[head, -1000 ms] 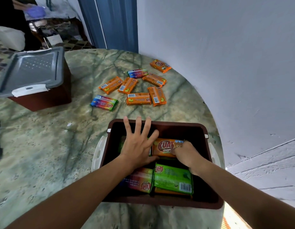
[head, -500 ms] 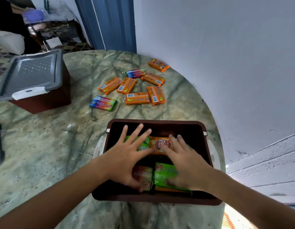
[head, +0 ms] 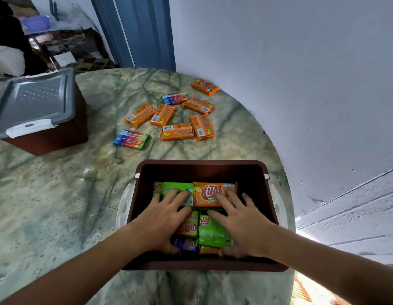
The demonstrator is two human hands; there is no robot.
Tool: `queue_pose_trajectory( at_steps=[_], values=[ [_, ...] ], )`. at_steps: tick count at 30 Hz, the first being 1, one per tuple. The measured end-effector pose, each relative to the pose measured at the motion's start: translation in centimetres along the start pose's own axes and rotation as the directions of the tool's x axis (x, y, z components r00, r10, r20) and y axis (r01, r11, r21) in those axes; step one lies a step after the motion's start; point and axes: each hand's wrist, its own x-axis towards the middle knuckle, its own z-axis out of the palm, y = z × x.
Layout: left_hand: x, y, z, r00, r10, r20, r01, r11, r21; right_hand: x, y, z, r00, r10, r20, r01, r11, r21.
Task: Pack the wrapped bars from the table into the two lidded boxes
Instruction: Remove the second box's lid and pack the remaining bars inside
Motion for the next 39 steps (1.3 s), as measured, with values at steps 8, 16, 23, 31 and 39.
queue_pose_trajectory(
  at_steps=[8,16,23,31,39],
  values=[
    [0.4,0.7,0.8,1.000,-0.029,0.009,0.029,0.999,-0.015,0.6,-0.3,0.4,0.996,-0.016,0.086,0.013,1.000,0.028],
    [0.1,0.7,-0.5,1.000,0.017,-0.022,-0.018,0.998,-0.064,0.7,0.1,0.4,0.992,-0.039,0.123,0.028,0.996,0.089],
    [-0.4,1.0,-0.2,0.996,0.087,0.027,-0.083,0.986,-0.143,0.8,0.0,0.7,0.991,-0.044,0.127,0.034,0.997,0.075],
    [0.0,1.0,-0.6,0.997,0.074,0.017,-0.073,0.996,-0.056,0.8,-0.3,0.6,0.993,-0.059,0.107,0.053,0.997,0.055],
    [0.1,0.6,0.3,0.991,-0.045,0.124,0.038,0.998,0.054,1.3,-0.7,1.5,0.990,-0.023,0.142,0.034,0.996,-0.077]
  ],
)
